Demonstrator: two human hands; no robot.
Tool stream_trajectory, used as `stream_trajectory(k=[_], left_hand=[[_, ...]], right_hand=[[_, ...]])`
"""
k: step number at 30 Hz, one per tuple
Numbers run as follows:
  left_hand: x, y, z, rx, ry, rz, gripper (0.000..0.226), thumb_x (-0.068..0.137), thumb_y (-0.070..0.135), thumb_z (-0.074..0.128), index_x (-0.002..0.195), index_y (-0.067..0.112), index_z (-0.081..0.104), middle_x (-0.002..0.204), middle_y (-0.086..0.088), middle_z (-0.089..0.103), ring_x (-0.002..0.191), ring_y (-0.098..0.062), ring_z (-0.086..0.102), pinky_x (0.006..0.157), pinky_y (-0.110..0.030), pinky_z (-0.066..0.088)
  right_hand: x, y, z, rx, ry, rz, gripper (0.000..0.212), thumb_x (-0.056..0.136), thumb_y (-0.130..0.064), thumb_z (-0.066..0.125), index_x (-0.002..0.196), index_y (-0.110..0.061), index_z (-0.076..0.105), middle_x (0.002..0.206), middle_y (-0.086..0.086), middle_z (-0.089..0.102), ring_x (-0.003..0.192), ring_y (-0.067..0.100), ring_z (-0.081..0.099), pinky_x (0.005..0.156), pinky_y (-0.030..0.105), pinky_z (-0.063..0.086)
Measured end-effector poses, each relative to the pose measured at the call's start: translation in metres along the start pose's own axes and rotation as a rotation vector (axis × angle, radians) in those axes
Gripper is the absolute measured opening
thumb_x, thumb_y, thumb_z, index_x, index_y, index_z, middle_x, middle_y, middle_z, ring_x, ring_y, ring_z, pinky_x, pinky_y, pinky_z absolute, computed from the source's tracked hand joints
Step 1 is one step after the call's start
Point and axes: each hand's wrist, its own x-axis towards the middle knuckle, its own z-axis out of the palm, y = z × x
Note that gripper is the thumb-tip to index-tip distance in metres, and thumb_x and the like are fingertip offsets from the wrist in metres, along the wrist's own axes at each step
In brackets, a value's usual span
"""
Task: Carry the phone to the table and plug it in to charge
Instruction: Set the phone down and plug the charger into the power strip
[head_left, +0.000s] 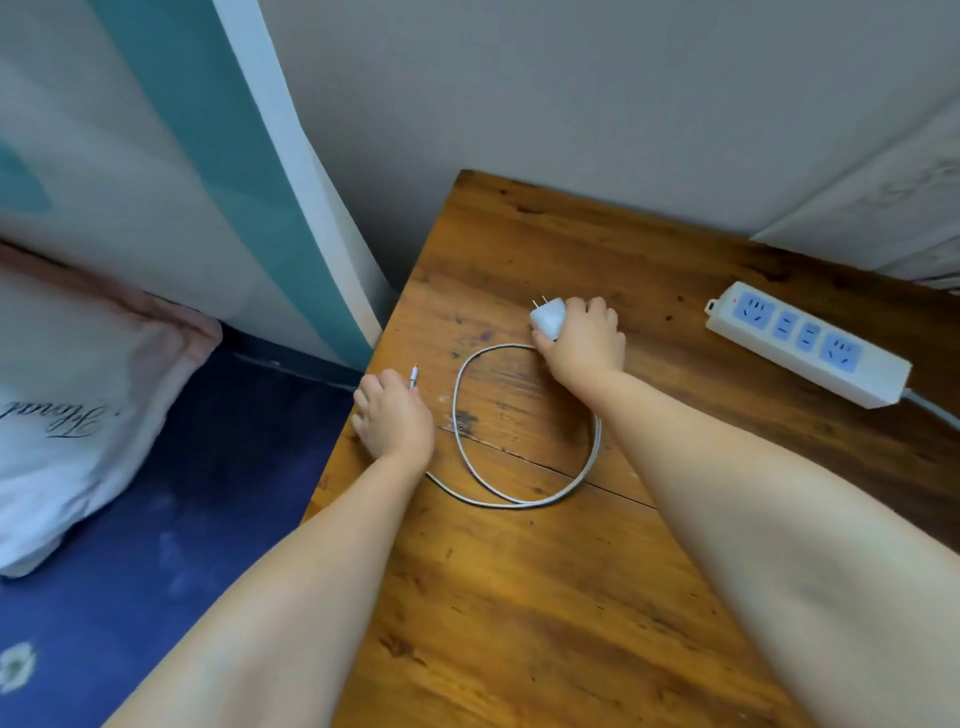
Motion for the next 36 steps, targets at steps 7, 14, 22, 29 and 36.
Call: stream_trajectory(k=[7, 14, 22, 29, 36], left_hand=[[-0.020, 0.059, -0.005, -0.422, -0.136, 0.222, 0.011, 0.097, 0.024, 0.043, 0.094, 0.015, 0.048, 0.079, -0.004, 0.060, 0.079, -0.031, 0.058, 0.068, -0.037, 0.046], [-0.058, 0.136, 0.010, -0.321, -0.189, 0.566, 0.016, 0.096, 0.027, 0.046, 0.097, 0.016, 0.059, 0.073, -0.005, 0.060, 0.070, -0.034, 0.056, 0.058, -0.032, 0.037], [-0.062, 0.146, 0.024, -0.302, -0.175, 0.536, 0.018, 0.096, 0.026, 0.048, 0.099, 0.014, 0.061, 0.083, -0.015, 0.068, 0.077, -0.038, 0.059, 0.063, -0.037, 0.043], [-0.064, 0.143, 0.030, -0.249, -0.203, 0.580, 0.017, 0.096, 0.027, 0.048, 0.099, 0.015, 0.061, 0.083, -0.011, 0.069, 0.076, -0.035, 0.060, 0.062, -0.036, 0.046], [-0.068, 0.143, 0.031, -0.267, -0.213, 0.556, 0.017, 0.096, 0.028, 0.048, 0.098, 0.016, 0.060, 0.081, -0.009, 0.069, 0.076, -0.035, 0.059, 0.060, -0.035, 0.042]], right_hand=[[-0.009, 0.038, -0.061, 0.598, -0.018, 0.097, 0.056, 0.084, -0.034, 0.060, 0.133, -0.017, 0.040, 0.119, 0.010, 0.054, 0.099, 0.029, 0.059, 0.082, 0.047, 0.055], [-0.012, 0.165, -0.150, 0.452, 0.073, 0.301, 0.052, 0.085, -0.035, 0.062, 0.130, -0.017, 0.045, 0.115, 0.013, 0.058, 0.079, 0.027, 0.064, 0.042, 0.028, 0.048], [-0.004, 0.240, -0.190, -0.099, -0.099, 0.161, 0.055, 0.077, -0.030, 0.074, 0.127, -0.018, 0.053, 0.121, 0.011, 0.062, 0.100, 0.030, 0.060, 0.076, 0.034, 0.049], [0.021, 0.211, -0.184, -0.269, -0.205, 0.047, 0.054, 0.076, -0.043, 0.070, 0.123, -0.023, 0.056, 0.113, 0.006, 0.064, 0.092, 0.023, 0.058, 0.071, 0.034, 0.049], [0.027, 0.194, -0.195, -0.436, -0.291, 0.052, 0.055, 0.077, -0.042, 0.069, 0.124, -0.018, 0.055, 0.107, 0.007, 0.062, 0.086, 0.022, 0.057, 0.068, 0.033, 0.049]])
